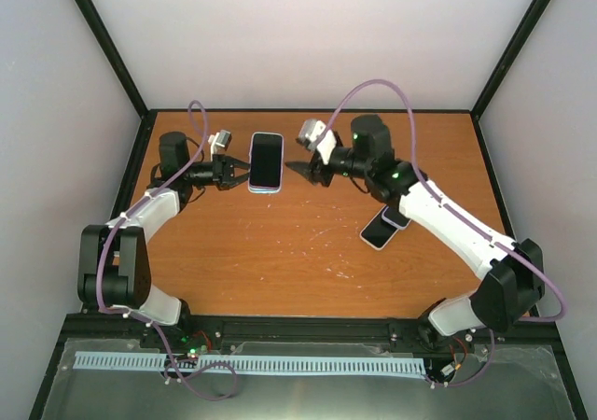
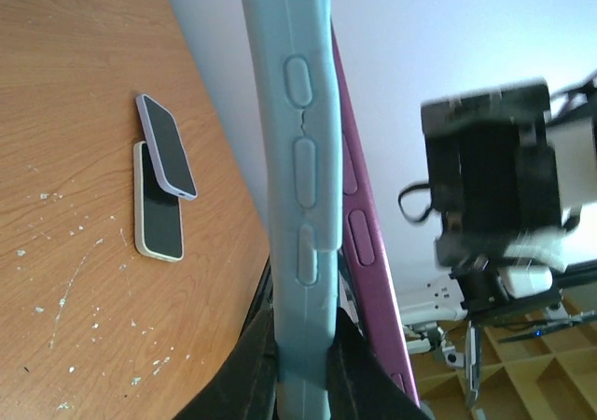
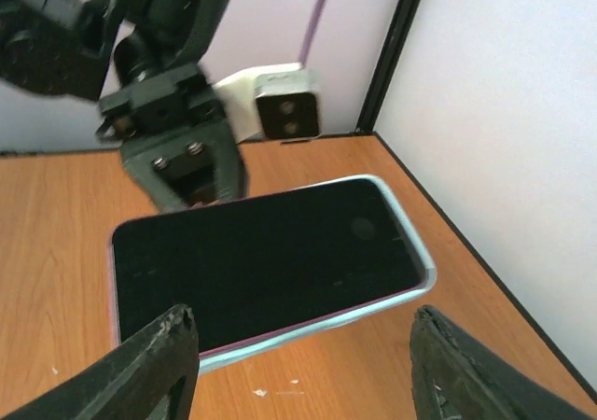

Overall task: Take the phone out of the phone case
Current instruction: Remove the phone case from the phone.

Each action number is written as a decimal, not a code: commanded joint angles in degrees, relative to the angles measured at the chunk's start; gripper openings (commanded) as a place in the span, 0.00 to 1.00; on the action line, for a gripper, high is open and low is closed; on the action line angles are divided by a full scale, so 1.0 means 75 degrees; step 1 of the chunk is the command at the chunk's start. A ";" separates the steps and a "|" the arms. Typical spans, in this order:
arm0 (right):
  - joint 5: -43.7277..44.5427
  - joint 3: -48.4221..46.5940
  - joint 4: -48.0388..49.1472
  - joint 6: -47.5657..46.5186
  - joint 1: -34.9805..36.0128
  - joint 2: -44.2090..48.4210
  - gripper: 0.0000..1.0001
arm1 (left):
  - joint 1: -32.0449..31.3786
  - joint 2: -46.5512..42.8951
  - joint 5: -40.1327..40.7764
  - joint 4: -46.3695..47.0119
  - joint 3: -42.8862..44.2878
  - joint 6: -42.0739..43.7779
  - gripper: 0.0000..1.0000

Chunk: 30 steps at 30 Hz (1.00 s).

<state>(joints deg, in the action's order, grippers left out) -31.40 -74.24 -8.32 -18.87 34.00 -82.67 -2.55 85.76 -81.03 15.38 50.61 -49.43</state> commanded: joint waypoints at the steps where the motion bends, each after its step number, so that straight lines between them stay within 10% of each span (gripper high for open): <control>1: 0.2037 0.0580 0.0224 -0.1953 0.0912 0.0381 0.60 | 0.0145 -0.0112 0.0139 -0.0127 0.0102 -0.0553 0.01; 30: 0.4808 0.1365 0.1662 -0.4522 0.3218 -0.0272 0.46 | 0.0187 -0.0177 0.0086 -0.0305 -0.0069 -0.0749 0.01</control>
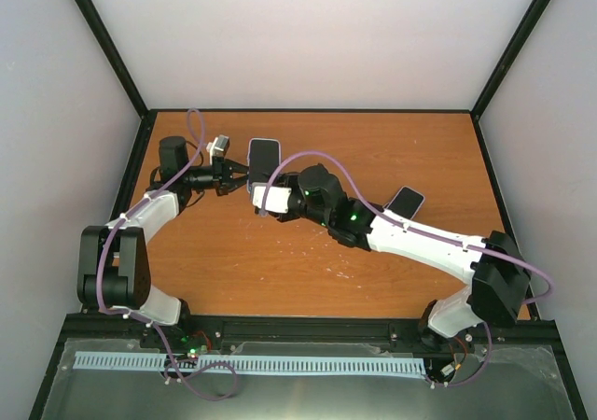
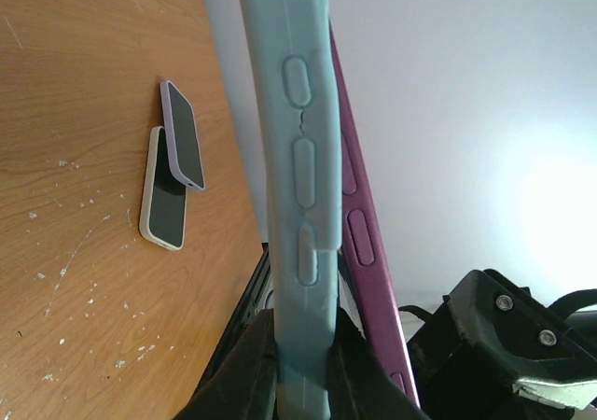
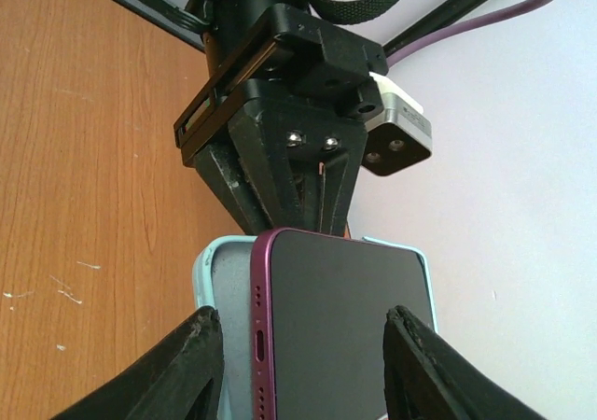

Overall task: Take the phone out of the phone case
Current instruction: Remove the phone case from the phone.

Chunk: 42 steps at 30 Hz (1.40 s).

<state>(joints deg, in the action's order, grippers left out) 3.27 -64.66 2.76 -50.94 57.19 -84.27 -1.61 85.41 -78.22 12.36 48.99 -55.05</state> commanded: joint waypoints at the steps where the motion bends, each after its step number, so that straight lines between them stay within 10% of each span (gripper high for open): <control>1: 0.0207 0.0099 0.0182 -0.0292 0.0141 -0.0077 0.46 | 0.0062 -0.0113 -0.0296 0.0098 0.0153 0.0008 0.01; 18: 0.1943 0.0115 0.1769 -0.1222 0.0180 -0.0926 0.30 | 0.0062 -0.0075 -0.0267 0.0013 0.0149 0.0147 0.01; 26: 0.1885 0.0113 0.2413 -0.1209 0.0174 -0.0604 0.03 | 0.0062 -0.0083 0.0034 -0.0464 0.0193 0.0619 0.01; 42: 0.1656 0.0229 0.3017 -0.0451 0.0171 0.0413 0.03 | 0.0339 0.0082 0.1463 -0.2227 0.0599 0.2348 0.01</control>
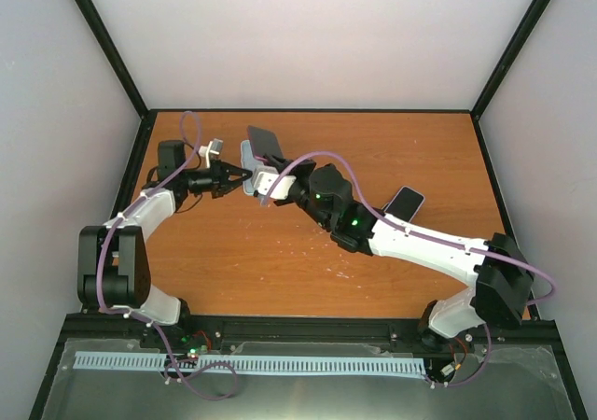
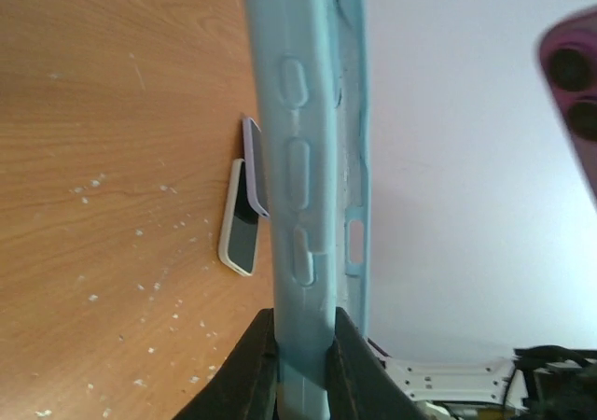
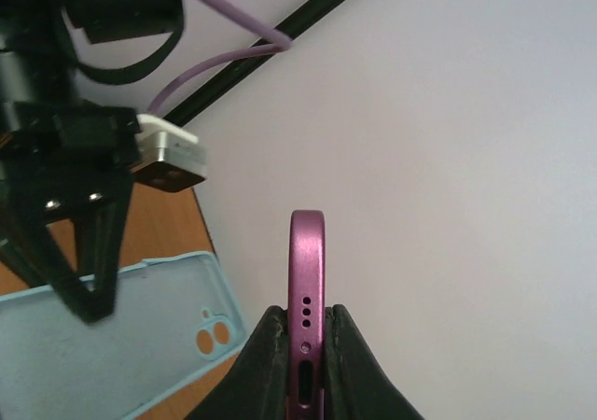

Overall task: Take the phone out of the phone case
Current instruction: Remove the phone case from the phone, then place the phone case at the center of the board.

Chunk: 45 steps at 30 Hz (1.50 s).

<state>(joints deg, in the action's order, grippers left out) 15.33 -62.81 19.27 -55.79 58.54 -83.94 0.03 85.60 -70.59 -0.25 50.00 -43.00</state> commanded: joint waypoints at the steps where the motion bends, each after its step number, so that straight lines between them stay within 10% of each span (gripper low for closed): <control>1: 0.0072 0.0008 0.0807 0.0170 -0.0032 0.0402 0.03 | 0.0134 0.0095 0.0526 -0.0678 0.0514 0.0959 0.01; 18: 0.0456 0.2516 0.1664 -0.0492 -0.1367 0.1172 0.03 | -0.0044 0.1083 0.1178 -0.1349 0.1245 0.1903 0.01; 45: 0.0377 0.2608 0.0893 -0.0011 -0.2227 0.1577 0.03 | -0.1685 0.5036 0.2345 -0.1759 0.3869 0.1582 0.03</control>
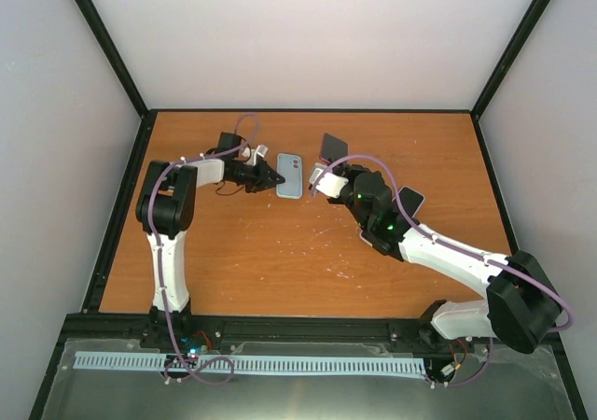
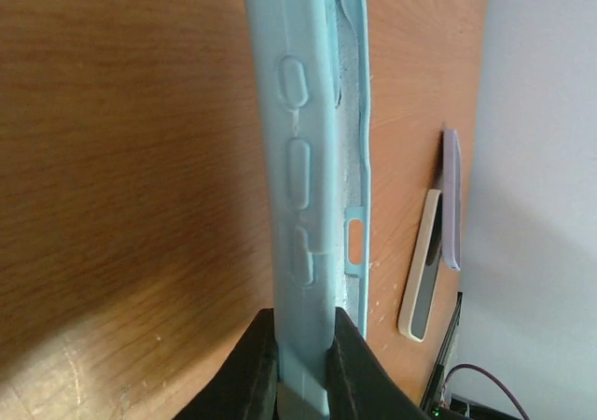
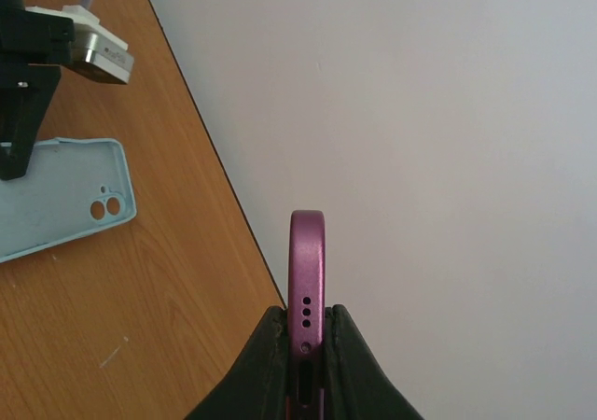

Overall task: Take the phone out of the phone case
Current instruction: Place the phone case at the center of the board.

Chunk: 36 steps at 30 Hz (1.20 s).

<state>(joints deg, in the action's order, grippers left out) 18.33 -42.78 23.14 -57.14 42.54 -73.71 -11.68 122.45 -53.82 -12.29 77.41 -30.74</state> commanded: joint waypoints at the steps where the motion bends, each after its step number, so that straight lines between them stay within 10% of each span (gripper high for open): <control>1: -0.0032 -0.0061 0.0363 0.0186 -0.0110 0.0208 0.03 | -0.0135 0.0161 0.0126 -0.0145 0.0179 -0.0069 0.03; 10: -0.0237 -0.0008 0.0251 0.0291 -0.0153 0.0250 0.03 | -0.0305 0.0056 0.0647 -0.0130 -0.0533 -0.0196 0.06; 25: -0.0665 -0.0324 0.0436 0.0071 -0.0141 -0.0141 0.03 | -0.0225 -0.1320 0.1822 -0.0486 -0.1332 0.0109 0.99; 36: -0.0812 -0.0216 0.2167 -0.1087 0.0159 -0.0552 0.03 | 0.0749 -0.3737 0.0270 0.0232 -0.1963 0.0247 1.00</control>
<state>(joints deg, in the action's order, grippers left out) 13.23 -43.18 27.00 -60.10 42.37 -77.52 -9.50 100.99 -45.80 -13.91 62.81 -29.36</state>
